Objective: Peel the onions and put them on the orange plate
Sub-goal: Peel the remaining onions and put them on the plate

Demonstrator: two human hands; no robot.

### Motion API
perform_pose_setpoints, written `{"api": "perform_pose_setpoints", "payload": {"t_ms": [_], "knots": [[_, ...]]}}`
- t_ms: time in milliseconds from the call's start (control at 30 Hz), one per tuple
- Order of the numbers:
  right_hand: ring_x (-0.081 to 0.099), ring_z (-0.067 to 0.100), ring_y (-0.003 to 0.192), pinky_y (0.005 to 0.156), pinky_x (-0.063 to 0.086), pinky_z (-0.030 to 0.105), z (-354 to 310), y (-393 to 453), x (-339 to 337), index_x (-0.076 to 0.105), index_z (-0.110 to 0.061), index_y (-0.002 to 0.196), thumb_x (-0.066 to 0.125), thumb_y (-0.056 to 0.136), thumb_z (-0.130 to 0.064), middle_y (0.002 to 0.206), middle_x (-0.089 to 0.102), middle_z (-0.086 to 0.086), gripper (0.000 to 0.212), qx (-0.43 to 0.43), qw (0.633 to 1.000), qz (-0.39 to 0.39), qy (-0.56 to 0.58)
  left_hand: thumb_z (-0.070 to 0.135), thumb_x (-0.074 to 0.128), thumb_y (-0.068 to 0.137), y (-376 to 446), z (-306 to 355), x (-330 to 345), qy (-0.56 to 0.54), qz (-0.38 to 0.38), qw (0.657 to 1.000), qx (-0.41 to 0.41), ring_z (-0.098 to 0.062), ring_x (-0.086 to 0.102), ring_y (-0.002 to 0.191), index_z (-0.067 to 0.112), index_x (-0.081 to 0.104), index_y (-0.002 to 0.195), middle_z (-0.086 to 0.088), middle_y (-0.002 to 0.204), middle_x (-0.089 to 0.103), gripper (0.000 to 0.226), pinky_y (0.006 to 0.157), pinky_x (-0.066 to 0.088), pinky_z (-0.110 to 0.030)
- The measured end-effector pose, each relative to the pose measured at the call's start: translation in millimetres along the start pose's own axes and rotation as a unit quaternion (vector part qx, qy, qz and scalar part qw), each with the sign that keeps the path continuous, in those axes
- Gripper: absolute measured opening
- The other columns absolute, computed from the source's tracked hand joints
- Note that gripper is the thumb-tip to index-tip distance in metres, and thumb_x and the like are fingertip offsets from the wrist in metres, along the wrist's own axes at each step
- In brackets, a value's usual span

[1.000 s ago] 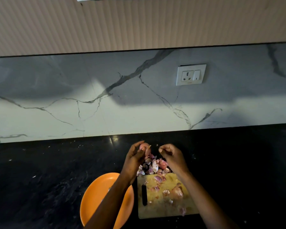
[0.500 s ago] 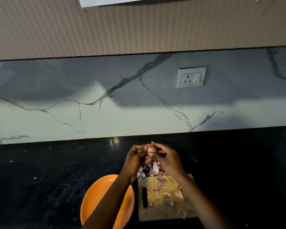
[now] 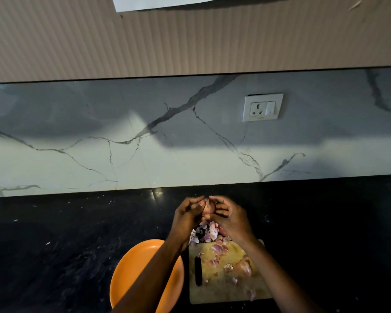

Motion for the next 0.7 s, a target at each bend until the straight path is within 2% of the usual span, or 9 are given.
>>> {"api": "perform_pose_setpoints", "payload": {"t_ms": [133, 267, 400, 567, 700], "knots": [[0.068, 0.005, 0.108, 0.094, 0.055, 0.025, 2, -1, 0, 0.067, -0.035, 0.115, 0.088, 0.073, -0.010, 0.115, 0.073, -0.008, 0.052, 0.008, 1.000, -0.015, 0.009, 0.005, 0.051, 0.101, -2, -2, 0, -0.015, 0.009, 1.000, -0.005, -0.030, 0.068, 0.097, 0.002, 0.067, 0.113, -0.027, 0.110, 0.069, 0.020, 0.087, 0.056, -0.041], [0.069, 0.008, 0.108, 0.089, 0.055, 0.023, -5, 0, -3, 0.069, -0.028, 0.117, 0.080, 0.084, -0.011, 0.113, 0.074, -0.007, 0.038, 0.014, 0.999, -0.008, 0.046, 0.008, 0.050, 0.102, -1, 0, 2, -0.020, -0.007, 1.000, -0.002, -0.026, 0.070, 0.095, 0.005, 0.064, 0.117, -0.019, 0.107, 0.072, 0.020, 0.083, 0.058, -0.035], [0.070, 0.011, 0.107, 0.084, 0.055, 0.020, -6, 0, -7, 0.071, -0.018, 0.120, 0.078, 0.084, -0.005, 0.111, 0.076, -0.003, 0.040, 0.034, 0.995, 0.003, 0.092, 0.014, 0.052, 0.102, 0, 2, 0, 0.035, -0.012, 0.999, 0.013, -0.027, 0.069, 0.098, 0.008, 0.065, 0.115, -0.015, 0.108, 0.072, 0.019, 0.086, 0.056, -0.036], [0.069, 0.010, 0.110, 0.090, 0.054, 0.020, -8, -2, -6, 0.070, -0.016, 0.122, 0.076, 0.084, -0.007, 0.114, 0.076, -0.001, 0.040, 0.044, 0.986, 0.018, 0.158, 0.012, 0.059, 0.099, -4, 12, 5, 0.032, -0.031, 0.998, 0.033, -0.026, 0.070, 0.108, 0.006, 0.066, 0.118, -0.012, 0.111, 0.074, 0.021, 0.093, 0.056, -0.037], [0.071, 0.012, 0.105, 0.089, 0.054, 0.022, -10, -3, -10, 0.076, -0.018, 0.103, 0.068, 0.089, -0.003, 0.105, 0.078, -0.002, 0.022, 0.046, 0.983, 0.068, 0.161, 0.013, 0.059, 0.099, -7, 14, 9, 0.021, -0.030, 0.998, 0.046, -0.026, 0.069, 0.110, 0.006, 0.064, 0.121, -0.010, 0.113, 0.074, 0.024, 0.095, 0.055, -0.037]]}}
Point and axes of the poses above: each hand's wrist, its own y-axis towards the middle knuckle, its own x-axis out of the palm, z = x × y, the point moved 7 cm from there along y, towards the middle knuckle
